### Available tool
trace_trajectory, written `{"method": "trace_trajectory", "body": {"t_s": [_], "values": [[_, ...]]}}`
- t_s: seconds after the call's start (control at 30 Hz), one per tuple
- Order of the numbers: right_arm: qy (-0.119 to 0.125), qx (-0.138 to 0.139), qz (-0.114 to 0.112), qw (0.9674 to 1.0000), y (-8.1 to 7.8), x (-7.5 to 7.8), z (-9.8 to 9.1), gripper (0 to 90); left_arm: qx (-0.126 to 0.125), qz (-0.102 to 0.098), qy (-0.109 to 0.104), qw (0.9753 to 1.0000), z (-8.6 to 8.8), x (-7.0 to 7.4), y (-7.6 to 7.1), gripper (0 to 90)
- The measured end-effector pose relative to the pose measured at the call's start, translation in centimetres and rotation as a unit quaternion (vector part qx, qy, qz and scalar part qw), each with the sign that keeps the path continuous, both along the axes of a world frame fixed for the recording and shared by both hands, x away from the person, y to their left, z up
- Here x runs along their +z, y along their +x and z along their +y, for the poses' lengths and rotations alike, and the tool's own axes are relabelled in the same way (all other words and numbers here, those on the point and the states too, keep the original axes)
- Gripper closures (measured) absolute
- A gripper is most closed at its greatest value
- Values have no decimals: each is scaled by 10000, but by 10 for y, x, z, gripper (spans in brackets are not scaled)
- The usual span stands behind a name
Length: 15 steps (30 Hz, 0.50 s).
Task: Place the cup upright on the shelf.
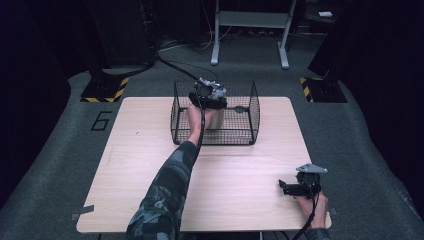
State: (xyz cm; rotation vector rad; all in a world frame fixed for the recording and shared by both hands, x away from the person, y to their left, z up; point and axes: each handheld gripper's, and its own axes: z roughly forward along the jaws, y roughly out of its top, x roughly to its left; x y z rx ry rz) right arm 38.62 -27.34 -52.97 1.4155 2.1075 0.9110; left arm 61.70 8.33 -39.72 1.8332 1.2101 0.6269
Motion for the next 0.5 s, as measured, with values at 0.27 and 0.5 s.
{"method": "trace_trajectory", "body": {"t_s": [0.27, 0.5], "values": [[19, -12, 13, 10000, 0, 0, 0, 35, -4, 46, 73, 10000, -3, -7, 3, 41], [18, -10, 9, 10000, 0, 0, 0, 35, 19, 148, 113, 9998, -3, -13, 4, 40]]}}
